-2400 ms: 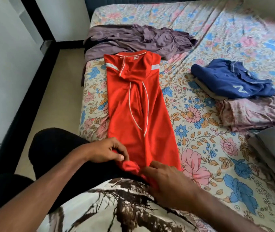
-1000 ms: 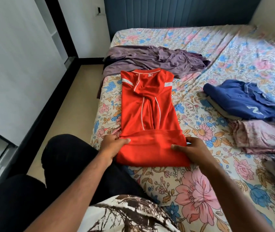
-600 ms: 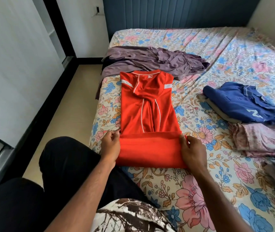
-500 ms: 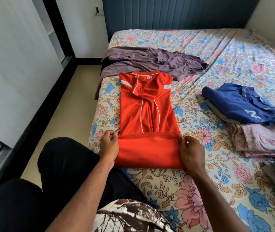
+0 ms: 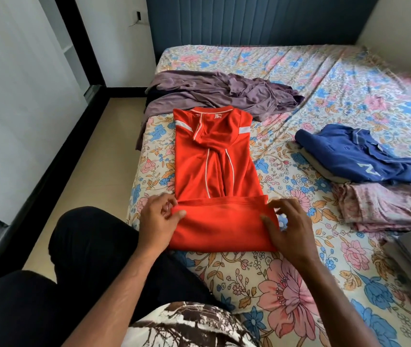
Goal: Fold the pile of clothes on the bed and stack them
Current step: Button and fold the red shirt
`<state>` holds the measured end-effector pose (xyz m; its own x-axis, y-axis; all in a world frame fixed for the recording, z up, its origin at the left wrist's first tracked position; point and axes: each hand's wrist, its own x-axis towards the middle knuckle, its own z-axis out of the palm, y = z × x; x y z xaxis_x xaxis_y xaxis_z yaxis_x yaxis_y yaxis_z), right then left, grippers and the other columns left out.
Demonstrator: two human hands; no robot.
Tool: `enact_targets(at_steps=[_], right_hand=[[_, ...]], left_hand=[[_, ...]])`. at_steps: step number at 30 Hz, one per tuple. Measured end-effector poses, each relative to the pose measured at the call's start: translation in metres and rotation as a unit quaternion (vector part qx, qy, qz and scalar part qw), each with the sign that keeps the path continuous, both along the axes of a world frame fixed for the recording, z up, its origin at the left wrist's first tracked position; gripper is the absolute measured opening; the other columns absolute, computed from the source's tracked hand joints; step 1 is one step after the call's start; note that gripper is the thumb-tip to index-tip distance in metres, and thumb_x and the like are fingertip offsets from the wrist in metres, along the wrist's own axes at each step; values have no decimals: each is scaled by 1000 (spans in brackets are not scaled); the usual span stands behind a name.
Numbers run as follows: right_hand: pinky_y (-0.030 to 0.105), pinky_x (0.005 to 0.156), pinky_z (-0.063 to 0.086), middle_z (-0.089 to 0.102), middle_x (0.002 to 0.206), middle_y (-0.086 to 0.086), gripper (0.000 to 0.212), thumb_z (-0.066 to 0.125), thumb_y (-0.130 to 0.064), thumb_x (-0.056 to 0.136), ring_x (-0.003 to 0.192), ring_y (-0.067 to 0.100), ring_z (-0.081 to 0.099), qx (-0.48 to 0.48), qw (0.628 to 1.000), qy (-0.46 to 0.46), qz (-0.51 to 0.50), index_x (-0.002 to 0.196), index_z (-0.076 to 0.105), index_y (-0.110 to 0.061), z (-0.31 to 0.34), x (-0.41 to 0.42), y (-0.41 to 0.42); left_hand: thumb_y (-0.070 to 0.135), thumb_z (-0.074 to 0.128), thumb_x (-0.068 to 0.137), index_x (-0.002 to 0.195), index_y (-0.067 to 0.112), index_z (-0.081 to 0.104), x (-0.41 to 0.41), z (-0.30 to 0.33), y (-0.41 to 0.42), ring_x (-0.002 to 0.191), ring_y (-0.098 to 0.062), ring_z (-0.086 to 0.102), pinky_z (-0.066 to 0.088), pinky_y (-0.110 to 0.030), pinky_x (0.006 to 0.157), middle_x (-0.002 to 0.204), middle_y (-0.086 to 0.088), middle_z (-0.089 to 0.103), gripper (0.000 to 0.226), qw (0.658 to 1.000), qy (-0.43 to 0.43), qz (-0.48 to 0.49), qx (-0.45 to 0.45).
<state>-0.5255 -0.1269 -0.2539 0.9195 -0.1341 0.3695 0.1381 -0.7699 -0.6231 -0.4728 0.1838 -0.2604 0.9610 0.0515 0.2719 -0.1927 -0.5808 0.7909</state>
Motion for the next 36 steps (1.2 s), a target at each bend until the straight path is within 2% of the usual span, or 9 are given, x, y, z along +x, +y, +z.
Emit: enact_targets(at_steps=[4,8,15,21,24,26,29,33,36], right_hand=[[53,115,32,36,157,-24,40,72,-61,79,147,5,31,-68,981,102,149,116,66,-46,-7,-20,-26],[50,123,14,8,163,-35,62,65,-71,77,152,-7,2,-125,961,167,183,135,49,-59,-7,-29,-40],[49,110,47,54,149,-6,38,60,-45,91,146,7,40,-46,989,-23,135,121,73,-27,-14,-25,-33],[30,100,52,67,134,-2,37,61,-36,96,126,9,62,93,989,-75,87,125,70,-14,-3,-4,-13],[22,73,56,71,98,-9,32,52,-33,100,91,1,68,128,985,-101,50,109,65,-5,1,6,0],[20,56,49,64,80,-9,26,48,-32,99,71,3,62,148,982,-111,25,100,59,-9,2,11,5],[19,49,41,59,71,-5,14,50,-23,99,62,7,55,148,981,-127,11,96,58,-12,5,18,4],[18,44,36,54,61,-4,8,50,-14,99,51,6,49,150,979,-136,5,97,56,-18,18,31,6],[28,42,40,51,57,-5,10,50,-18,101,48,6,48,189,975,-120,15,96,58,-21,27,37,9]], left_hand=[[31,91,68,68,29,64,-25,6,10,69,-2,53,47,-29,75,70,17,58,27,971,142,-168,97],[56,88,58,86,38,55,-29,13,8,92,-2,49,43,-30,87,93,20,51,47,922,145,-189,304],[32,76,83,133,36,47,-33,15,-13,126,-14,42,29,-41,111,123,12,46,58,871,63,-160,461],[10,66,82,97,34,64,-28,9,7,112,-4,47,42,-36,104,108,20,52,29,960,14,-126,249],[-4,68,86,97,30,65,-25,15,15,126,5,48,43,-22,107,127,19,59,36,988,17,-144,56],[-4,63,93,106,36,62,-28,23,15,105,9,61,54,-17,89,118,14,66,42,982,60,-180,-1],[1,61,96,96,34,58,-21,27,15,69,-7,64,51,-21,61,87,5,71,33,980,83,-177,-33],[16,68,93,93,20,66,-2,42,18,62,-41,60,53,-44,55,78,-13,68,4,976,58,-143,-151],[42,71,84,89,19,71,7,57,15,65,-47,59,53,-50,56,75,-23,63,23,971,15,-100,-215]])
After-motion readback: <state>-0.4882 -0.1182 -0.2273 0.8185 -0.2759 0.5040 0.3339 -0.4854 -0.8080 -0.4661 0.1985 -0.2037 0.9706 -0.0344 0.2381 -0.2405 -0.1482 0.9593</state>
